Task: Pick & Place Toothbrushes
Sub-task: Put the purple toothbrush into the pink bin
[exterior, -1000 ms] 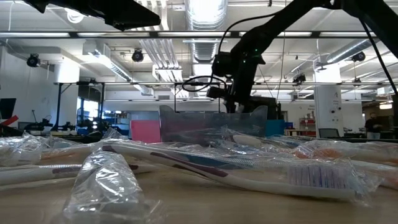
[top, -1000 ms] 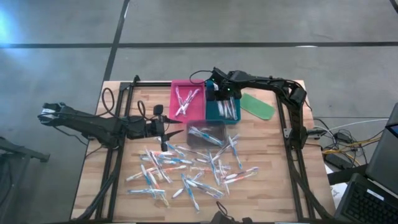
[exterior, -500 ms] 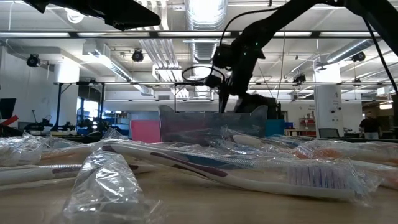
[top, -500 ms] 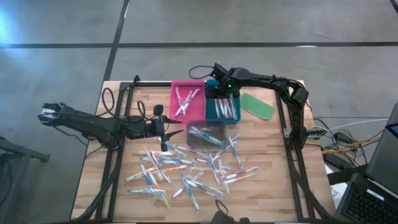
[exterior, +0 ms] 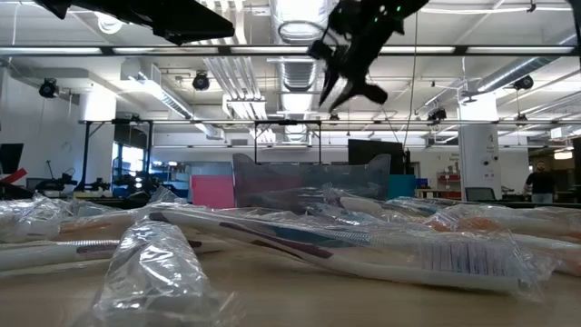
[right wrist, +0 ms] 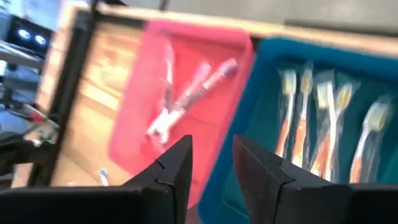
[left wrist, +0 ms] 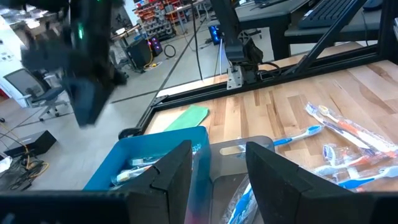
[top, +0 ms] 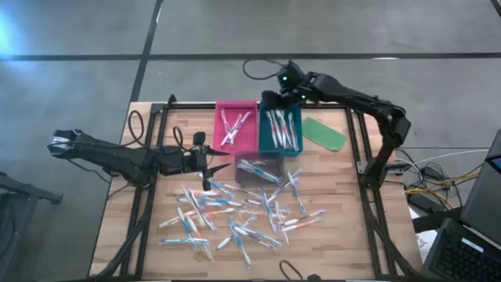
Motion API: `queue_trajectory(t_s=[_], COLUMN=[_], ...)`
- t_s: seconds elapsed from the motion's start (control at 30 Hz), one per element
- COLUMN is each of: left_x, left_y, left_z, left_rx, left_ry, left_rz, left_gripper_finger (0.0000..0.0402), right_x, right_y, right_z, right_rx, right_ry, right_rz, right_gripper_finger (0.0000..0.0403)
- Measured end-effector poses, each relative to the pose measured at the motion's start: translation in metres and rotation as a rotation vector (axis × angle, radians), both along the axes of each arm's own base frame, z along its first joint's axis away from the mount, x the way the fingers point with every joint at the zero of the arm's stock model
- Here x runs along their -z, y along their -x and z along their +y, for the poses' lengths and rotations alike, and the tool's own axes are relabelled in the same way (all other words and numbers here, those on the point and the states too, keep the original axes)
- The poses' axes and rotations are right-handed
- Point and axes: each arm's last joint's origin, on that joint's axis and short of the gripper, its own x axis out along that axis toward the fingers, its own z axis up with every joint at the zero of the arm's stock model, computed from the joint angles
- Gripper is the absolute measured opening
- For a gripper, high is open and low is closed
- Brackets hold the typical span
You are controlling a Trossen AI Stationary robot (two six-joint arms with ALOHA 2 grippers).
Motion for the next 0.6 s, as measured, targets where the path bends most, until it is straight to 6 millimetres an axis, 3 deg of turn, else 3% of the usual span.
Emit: queue_trajectory(t_s=[0.33,0.6], left_x=[0.000,0.000], left_y=[0.000,0.000], left_z=[0.000,0.000], left_rx=[0.000,-0.003], left_ry=[0.000,0.014], left_rz=[0.000,-0.003], left_gripper_finger=[0.0156,0.0156], right_x=[-0.094,-0.138], right_y=[0.027,0.043], right_z=[0.056,0.114], right_rx=[-0.099,-0.273], right_ry=[0.377,0.684], right_rz=[-0.226,-0.327], right_gripper_finger=[0.0054,0.0028])
